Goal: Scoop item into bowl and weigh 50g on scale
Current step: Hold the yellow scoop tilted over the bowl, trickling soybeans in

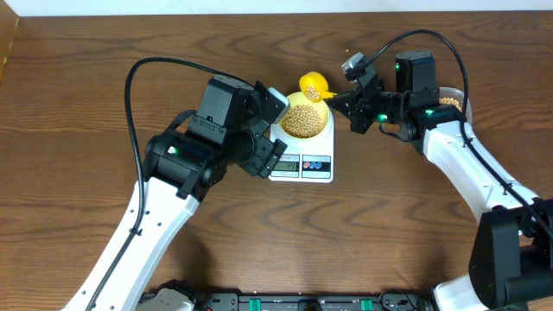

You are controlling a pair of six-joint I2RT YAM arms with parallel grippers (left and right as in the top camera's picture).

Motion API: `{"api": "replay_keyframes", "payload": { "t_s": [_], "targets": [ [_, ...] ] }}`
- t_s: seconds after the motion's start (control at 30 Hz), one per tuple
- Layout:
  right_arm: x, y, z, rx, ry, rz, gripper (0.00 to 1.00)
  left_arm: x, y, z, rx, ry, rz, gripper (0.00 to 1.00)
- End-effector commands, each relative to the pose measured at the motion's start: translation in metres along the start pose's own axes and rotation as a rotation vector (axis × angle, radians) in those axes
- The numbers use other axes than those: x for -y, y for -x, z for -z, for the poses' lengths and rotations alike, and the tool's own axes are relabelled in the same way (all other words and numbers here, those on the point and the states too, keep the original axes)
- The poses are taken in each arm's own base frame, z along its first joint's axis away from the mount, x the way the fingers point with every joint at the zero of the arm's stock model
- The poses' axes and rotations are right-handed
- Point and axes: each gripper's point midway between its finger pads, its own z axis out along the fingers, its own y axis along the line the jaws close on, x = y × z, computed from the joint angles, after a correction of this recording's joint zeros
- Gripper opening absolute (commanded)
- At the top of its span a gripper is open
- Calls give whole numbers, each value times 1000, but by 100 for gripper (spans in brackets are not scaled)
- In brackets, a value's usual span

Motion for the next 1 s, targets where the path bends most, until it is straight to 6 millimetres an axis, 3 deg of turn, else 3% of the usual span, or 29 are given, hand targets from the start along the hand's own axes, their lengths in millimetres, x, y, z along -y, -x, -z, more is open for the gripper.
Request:
{"api": "replay_keyframes", "payload": {
  "t_s": [0.0, 0.17, 0.3, 0.43, 0.97],
  "targets": [
    [-7, 8, 1, 22, 15, 26, 1, 0, 2, 2, 8, -8, -6, 81],
    [-6, 11, 1, 30, 14, 33, 1, 0, 2, 2, 8, -8, -6, 81],
    [-10, -8, 1, -38, 25, -10, 1, 0, 2, 2, 8, -8, -6, 81],
    [-7, 4, 1, 6, 16, 48, 1, 0, 2, 2, 8, -8, -6, 81],
    [-7, 5, 0, 10, 19, 7, 1, 0, 2, 2, 8, -8, -6, 81]
  ]
}}
